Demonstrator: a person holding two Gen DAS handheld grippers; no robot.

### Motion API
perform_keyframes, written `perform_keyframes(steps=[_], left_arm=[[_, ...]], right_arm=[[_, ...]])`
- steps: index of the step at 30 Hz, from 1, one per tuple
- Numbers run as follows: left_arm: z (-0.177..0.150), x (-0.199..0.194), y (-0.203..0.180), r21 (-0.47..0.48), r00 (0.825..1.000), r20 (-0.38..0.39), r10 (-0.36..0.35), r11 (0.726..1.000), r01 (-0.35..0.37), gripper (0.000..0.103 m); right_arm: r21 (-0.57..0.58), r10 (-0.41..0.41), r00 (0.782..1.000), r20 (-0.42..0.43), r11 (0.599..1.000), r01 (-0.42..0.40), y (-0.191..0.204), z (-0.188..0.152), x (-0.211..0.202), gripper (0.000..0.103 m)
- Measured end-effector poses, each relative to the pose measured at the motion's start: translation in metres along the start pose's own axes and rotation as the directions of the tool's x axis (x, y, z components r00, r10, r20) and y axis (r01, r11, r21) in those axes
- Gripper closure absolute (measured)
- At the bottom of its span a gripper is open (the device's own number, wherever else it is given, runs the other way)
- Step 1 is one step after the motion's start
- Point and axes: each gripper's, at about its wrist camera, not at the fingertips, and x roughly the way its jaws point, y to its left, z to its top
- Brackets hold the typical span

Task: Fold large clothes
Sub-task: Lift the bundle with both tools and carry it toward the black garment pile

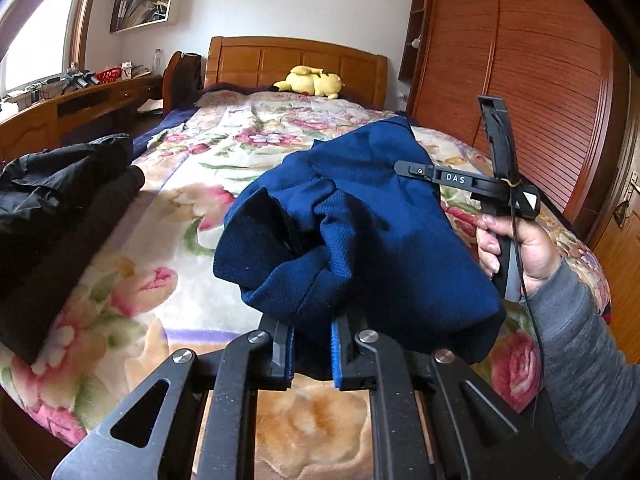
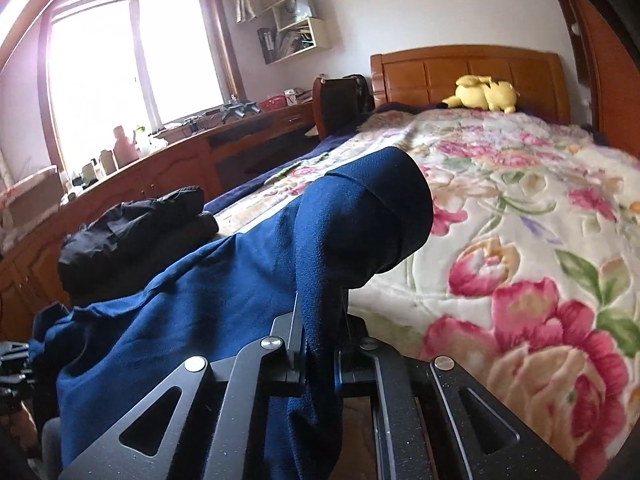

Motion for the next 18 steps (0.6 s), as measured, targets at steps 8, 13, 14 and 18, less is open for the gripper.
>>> perform_keyframes(steps=[8,13,14,18], left_arm=[[0.015,-0.016,0.033,0.009,0.998,0.054,-0.034,0.999,0.033,0.090],[0.042,-0.040,0.073,0.021,0.993,0.113,-0.018,1.000,0.016,0.090],[0.048,-0.045,0.083,0.028,0.993,0.121,-0.007,1.000,0.004,0.090],[0.066,-0.064,0.124,0.033,0.986,0.164,0.032,0.999,-0.038,0.090]], right_arm=[[-0.079,-0.046,0.997,0.063,0.996,0.051,0.038,0.028,-0.015,0.095],[-0.173,-0.064,0.996,0.068,0.982,0.075,0.084,0.075,-0.007,0.095],[-0.193,-0.060,0.996,0.067,0.979,0.072,0.095,0.086,-0.003,0.095],[-0.236,-0.037,0.997,0.068,0.970,0.052,0.136,0.120,0.015,0.095]])
